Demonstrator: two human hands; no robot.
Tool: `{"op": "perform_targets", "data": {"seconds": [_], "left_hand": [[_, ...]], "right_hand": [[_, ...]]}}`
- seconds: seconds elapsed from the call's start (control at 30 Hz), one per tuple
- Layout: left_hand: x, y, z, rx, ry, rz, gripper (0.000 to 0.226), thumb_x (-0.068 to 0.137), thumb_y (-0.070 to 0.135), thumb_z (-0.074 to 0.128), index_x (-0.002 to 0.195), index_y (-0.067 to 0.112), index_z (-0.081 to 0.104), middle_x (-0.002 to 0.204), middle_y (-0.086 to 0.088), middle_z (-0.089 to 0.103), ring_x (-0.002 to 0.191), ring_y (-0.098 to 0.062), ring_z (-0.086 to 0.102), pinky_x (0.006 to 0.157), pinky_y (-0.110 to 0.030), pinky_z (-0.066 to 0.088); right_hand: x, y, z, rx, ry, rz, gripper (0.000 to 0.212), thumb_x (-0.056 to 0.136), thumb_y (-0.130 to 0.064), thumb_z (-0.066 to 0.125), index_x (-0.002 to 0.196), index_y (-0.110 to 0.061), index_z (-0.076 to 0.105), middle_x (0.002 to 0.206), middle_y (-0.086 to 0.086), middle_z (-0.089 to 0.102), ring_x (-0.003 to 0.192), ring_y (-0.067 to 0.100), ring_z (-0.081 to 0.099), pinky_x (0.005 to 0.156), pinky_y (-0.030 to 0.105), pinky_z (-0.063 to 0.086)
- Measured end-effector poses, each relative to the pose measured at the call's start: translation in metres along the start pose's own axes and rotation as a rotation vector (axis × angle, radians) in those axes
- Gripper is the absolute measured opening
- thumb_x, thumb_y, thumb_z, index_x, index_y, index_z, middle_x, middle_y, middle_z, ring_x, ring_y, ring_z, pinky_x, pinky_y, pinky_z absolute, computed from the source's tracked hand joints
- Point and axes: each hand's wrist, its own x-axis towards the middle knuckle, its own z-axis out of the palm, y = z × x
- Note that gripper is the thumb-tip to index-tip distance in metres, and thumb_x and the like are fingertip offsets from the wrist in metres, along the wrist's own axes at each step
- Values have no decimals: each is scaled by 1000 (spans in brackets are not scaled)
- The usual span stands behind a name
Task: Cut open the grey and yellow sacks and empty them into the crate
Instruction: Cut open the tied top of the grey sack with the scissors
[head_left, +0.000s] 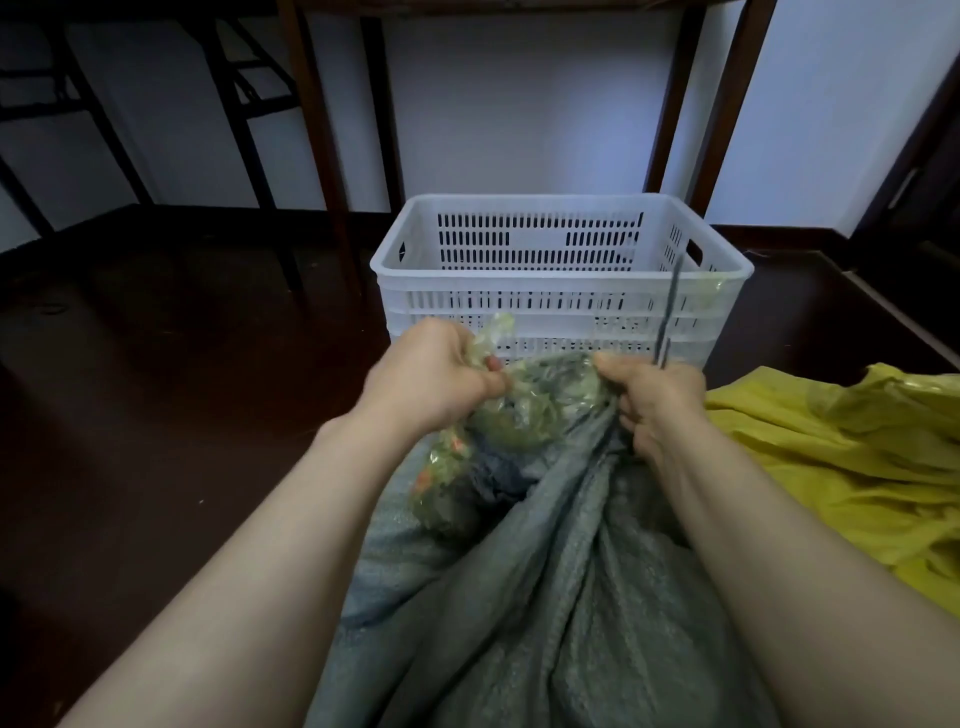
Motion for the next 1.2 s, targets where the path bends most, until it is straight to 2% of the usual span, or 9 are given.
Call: {"op": "perform_targets", "data": {"seconds": [0.2, 0.37, 0.5, 0.67, 0.8, 0.87, 0.93, 1.03, 1.2], "left_hand": [[2, -16, -23, 73, 102, -63, 13, 71, 27, 79, 68, 16, 71, 62, -1, 68, 57, -17, 59, 65, -39, 55], [3, -23, -24, -154, 90, -119, 11, 75, 18, 74, 77, 7, 71, 76, -14, 68, 67, -22, 57, 69, -40, 54], [4, -19, -16, -478, 44, -118, 6, 79, 10, 66, 74, 13, 68, 71, -2, 58, 64, -16, 47, 56, -27, 40], [3, -13, -9, -788, -104, -150, 11, 82, 5, 61, 80, 15, 66, 75, 3, 64, 72, -11, 56, 54, -24, 48], [6, -24, -20, -1029, -223, -229, 51, 78, 46, 61, 116, 13, 63, 122, -7, 61, 110, -21, 59, 78, -38, 56], [6, -21, -18, -684, -214, -250, 89, 58, 83, 57, 124, 23, 58, 127, -4, 59, 113, -22, 58, 83, -41, 54], [-1, -16, -4, -323, -184, -259, 106, 45, 91, 58, 127, 24, 55, 125, -2, 59, 109, -20, 58, 86, -39, 53], [-1, -20, 14, -294, -104, -217, 60, 60, 61, 75, 98, 15, 67, 92, 1, 69, 75, -9, 61, 58, -18, 48], [2, -23, 18, -452, -67, -164, 16, 77, 19, 77, 79, 5, 69, 59, 1, 62, 47, -7, 51, 42, -17, 42]], "right_hand": [[12, 2, -11, -109, 76, -22, 22, 80, -13, 73, 76, -10, 52, 61, 2, 49, 48, 13, 45, 32, 13, 36], [7, -6, -17, -593, 43, -234, 27, 81, 8, 59, 104, -6, 63, 92, 9, 63, 81, 21, 60, 78, 35, 53], [-24, -26, 4, -378, -264, -341, 27, 78, 2, 61, 95, -17, 72, 84, 1, 66, 46, 3, 51, 37, 12, 38], [-39, -11, 25, -470, -499, -230, 33, 68, -17, 82, 97, -13, 68, 81, -4, 66, 50, 0, 56, 45, 13, 41], [-34, -6, 23, -457, -373, -267, 22, 67, -7, 83, 65, -16, 63, 67, -4, 64, 60, 8, 58, 54, 18, 43], [-34, -6, 22, -425, -359, -260, 24, 65, -7, 84, 64, -16, 62, 64, -6, 65, 58, 6, 59, 53, 18, 42], [-37, -8, 22, -404, -388, -206, 21, 65, -6, 83, 69, -14, 64, 56, -7, 65, 48, 3, 58, 46, 18, 40], [-42, -13, 21, -384, -449, -136, 16, 69, 2, 77, 73, -8, 65, 47, -3, 63, 29, -2, 48, 31, 11, 34], [-43, -11, 23, -482, -464, -254, 16, 69, -8, 81, 79, -14, 69, 65, -4, 66, 45, -1, 57, 40, 12, 41]]}}
